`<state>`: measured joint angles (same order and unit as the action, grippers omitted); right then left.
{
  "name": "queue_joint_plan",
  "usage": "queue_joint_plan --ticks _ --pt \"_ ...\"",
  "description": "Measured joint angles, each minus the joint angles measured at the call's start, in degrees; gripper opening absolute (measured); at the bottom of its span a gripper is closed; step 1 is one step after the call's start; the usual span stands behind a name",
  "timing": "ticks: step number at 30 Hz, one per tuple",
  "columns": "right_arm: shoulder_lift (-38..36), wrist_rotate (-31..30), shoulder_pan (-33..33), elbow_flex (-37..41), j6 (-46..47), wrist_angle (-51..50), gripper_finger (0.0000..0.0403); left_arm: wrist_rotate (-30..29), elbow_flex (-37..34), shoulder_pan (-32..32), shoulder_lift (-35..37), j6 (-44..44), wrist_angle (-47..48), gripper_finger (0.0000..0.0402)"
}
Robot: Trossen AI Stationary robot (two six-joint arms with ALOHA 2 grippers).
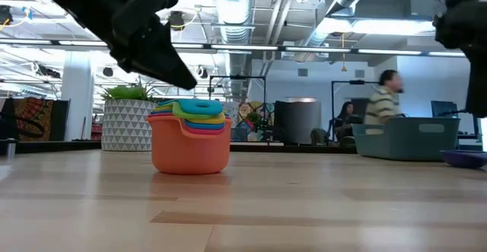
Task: Nest measuring cups in basket
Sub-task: Stack the dark blue measuring cup into the light blue measuring cup
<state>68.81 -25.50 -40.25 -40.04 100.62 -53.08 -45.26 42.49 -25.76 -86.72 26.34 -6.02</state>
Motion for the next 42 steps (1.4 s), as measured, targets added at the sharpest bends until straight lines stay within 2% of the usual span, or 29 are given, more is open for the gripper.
queue_joint_plan --ticks 3,7,12,16,24,28,42 --pt "0.1 2.0 1.9 0.0 1.5 -6.9 0.0137 0.2 -0.3 0.1 0.2 -1.3 -1.5 0.0062" --pt "0.3 5.3 6.2 0.0 -1.8 -11.6 0.0170 0.1 -0.3 0.2 0.2 -2.4 -1.6 0.0055" --pt "0.2 6.4 13.5 0.9 -9.1 -12.7 0.0205 -0.3 -0.3 0.2 0.2 -3.0 -1.4 0.0055" --pt "0.1 8.4 19.9 2.9 -15.7 -10.7 0.0211 -2.2 -0.3 0.2 0.2 -2.5 -0.6 0.0055" --pt "0.4 11.4 29.0 5.2 -22.4 -7.5 0.0190 -2.8 -0.3 0.2 0.2 0.7 3.9 0.0054" --pt "0.8 12.1 31.5 5.2 -23.8 -7.3 0.0173 -4.5 -0.3 0.2 0.2 2.9 5.9 0.0054" --pt "0.9 15.6 37.9 5.7 -29.6 -6.8 0.0127 -5.5 -0.3 -0.4 0.2 3.5 5.9 0.0054"
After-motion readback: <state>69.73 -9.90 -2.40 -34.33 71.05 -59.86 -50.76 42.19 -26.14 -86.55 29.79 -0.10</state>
